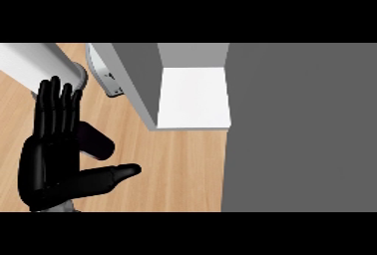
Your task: Pick up the wine, place it into the cabinet and close the cabinet
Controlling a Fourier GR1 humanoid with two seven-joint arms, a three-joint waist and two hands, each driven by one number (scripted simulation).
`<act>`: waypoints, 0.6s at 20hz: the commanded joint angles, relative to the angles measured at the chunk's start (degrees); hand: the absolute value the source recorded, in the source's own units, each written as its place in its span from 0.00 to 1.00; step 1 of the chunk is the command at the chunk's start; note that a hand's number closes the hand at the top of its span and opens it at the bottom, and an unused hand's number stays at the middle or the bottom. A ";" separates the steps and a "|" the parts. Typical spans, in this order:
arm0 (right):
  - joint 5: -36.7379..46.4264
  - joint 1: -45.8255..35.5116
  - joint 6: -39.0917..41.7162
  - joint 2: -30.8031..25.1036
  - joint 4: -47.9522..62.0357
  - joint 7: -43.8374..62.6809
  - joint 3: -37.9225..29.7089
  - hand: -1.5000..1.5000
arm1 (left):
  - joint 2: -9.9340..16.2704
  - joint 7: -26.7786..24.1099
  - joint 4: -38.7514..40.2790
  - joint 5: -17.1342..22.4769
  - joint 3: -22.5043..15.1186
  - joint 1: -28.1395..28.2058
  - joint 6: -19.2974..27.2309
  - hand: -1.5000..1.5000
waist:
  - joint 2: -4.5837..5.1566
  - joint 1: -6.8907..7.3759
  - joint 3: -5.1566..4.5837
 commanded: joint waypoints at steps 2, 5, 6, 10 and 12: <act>-1.93 4.94 1.98 -0.86 -5.89 4.12 2.11 0.00 | -0.56 7.97 0.01 -2.24 -8.15 -6.23 12.32 0.00 | 0.01 -0.05 0.16; -0.20 5.39 0.34 0.41 -11.55 8.61 4.85 0.00 | -0.57 7.26 2.22 -1.93 -9.00 -8.62 14.13 0.00 | 0.05 0.25 0.12; -8.12 1.04 2.65 -2.96 -8.53 9.81 -4.13 0.00 | -0.57 11.45 -2.40 -5.22 -10.64 -7.76 14.57 0.00 | 0.06 0.56 0.15; -4.63 2.23 0.02 -1.31 -15.74 14.54 -0.02 0.00 | -0.58 11.33 -0.50 -6.17 -11.86 -11.02 17.38 0.00 | 0.04 0.35 0.12; -3.17 1.27 -0.66 -0.48 -16.14 16.06 1.59 0.00 | -0.58 13.10 -1.60 -6.05 -11.28 -10.41 16.93 0.00 | 0.04 0.46 0.12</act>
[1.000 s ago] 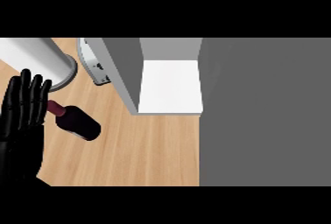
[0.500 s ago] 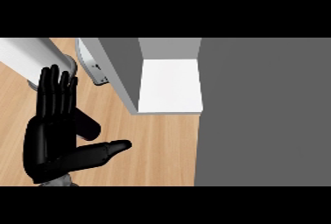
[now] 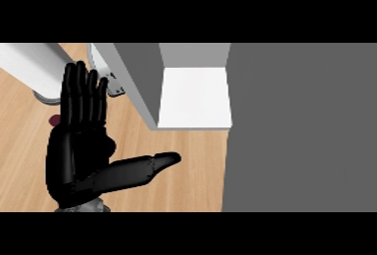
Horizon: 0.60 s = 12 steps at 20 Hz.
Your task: Pick up the wine, place it into the cabinet and close the cabinet
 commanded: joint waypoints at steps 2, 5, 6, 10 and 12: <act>2.14 -4.35 -2.73 0.97 -3.92 6.75 1.81 0.00 | -0.04 6.18 -1.97 -4.88 -3.88 -3.48 6.72 0.00 | 0.01 0.19 0.00; 0.75 -4.64 -2.71 0.26 -7.21 9.76 1.04 0.00 | -0.04 3.28 -0.23 -1.86 -0.46 -2.82 3.66 0.00 | 0.04 0.12 -0.01; 4.39 -1.06 -3.33 1.88 -8.10 7.58 4.74 0.00 | -0.04 8.44 -6.34 -6.89 -2.99 -0.88 5.27 0.00 | -0.09 0.20 0.01; -0.02 -4.78 -3.51 0.63 -7.89 10.91 -0.79 0.00 | -0.04 13.51 -9.48 -11.04 -3.77 -0.89 7.44 0.00 | -0.06 0.28 0.01; -0.98 -7.68 -3.25 0.68 -5.01 10.78 -1.77 0.00 | 0.66 16.72 -11.90 -12.71 -1.84 -0.40 5.63 0.00 | -0.02 0.42 0.01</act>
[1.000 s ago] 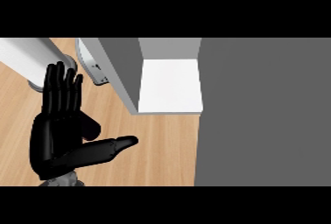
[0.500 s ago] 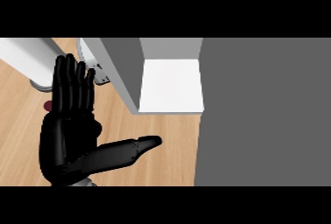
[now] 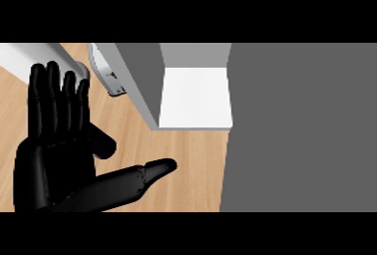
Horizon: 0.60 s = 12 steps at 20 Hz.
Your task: Pick up the wine, place it into the cabinet and close the cabinet
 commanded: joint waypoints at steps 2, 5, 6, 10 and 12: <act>-4.81 4.53 2.08 -1.36 -8.33 2.19 -3.74 0.00 | -0.15 1.34 0.22 -1.04 2.49 -0.65 -0.52 0.00 | 0.04 -0.36 0.01; 0.95 -1.37 -1.57 0.70 -6.07 5.51 0.70 0.00 | 2.56 5.13 -6.05 0.23 6.44 0.73 -3.55 0.00 | 0.04 0.00 -0.02; 0.84 0.15 -1.15 -0.15 -7.96 6.40 0.82 0.00 | 3.31 10.03 -11.17 -4.03 4.33 3.65 -2.83 0.00 | -0.10 0.16 0.00; -2.14 0.69 -0.75 -0.90 -9.84 7.27 -2.48 0.00 | 3.50 4.99 -8.86 -1.23 7.09 6.19 -3.56 0.00 | -0.02 -0.11 -0.01; -0.75 -3.52 -0.43 -0.09 -3.49 4.64 -2.23 0.00 | 3.53 -1.36 -5.79 4.95 10.35 8.09 -5.17 0.00 | 0.12 0.02 -0.04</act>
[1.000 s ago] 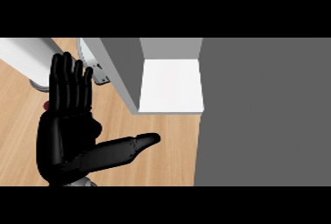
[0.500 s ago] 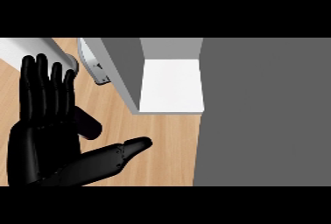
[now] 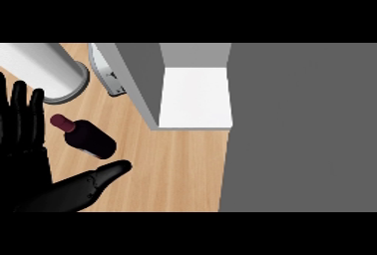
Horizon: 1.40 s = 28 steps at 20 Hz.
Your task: Pick up the wine, place it into the cabinet and close the cabinet
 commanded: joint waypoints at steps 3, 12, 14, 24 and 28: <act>-2.33 0.52 -0.20 -0.41 -7.63 4.73 -1.03 0.00 | 2.27 -1.41 1.61 6.57 9.25 -0.02 -2.84 0.00 | 0.06 -0.18 -0.02; -3.22 1.63 1.10 0.18 -7.21 2.90 -2.25 0.00 | 3.45 -2.91 0.81 14.40 15.37 5.59 -6.70 0.00 | 0.03 -0.14 0.01; 0.59 -4.54 -2.52 0.77 -7.47 9.44 0.27 0.00 | 1.33 -7.05 0.18 16.16 13.72 10.83 -7.96 0.00 | 0.01 0.22 -0.05; -1.43 -0.86 0.07 0.40 -10.68 9.47 -0.62 0.00 | -0.45 -19.13 13.87 24.86 18.54 14.79 -16.62 0.00 | -0.03 -0.16 -0.04; -0.05 2.39 1.32 1.53 -9.59 5.95 1.18 0.00 | 0.61 -22.02 19.74 27.72 22.63 12.54 -18.84 0.00 | 0.02 -0.18 -0.01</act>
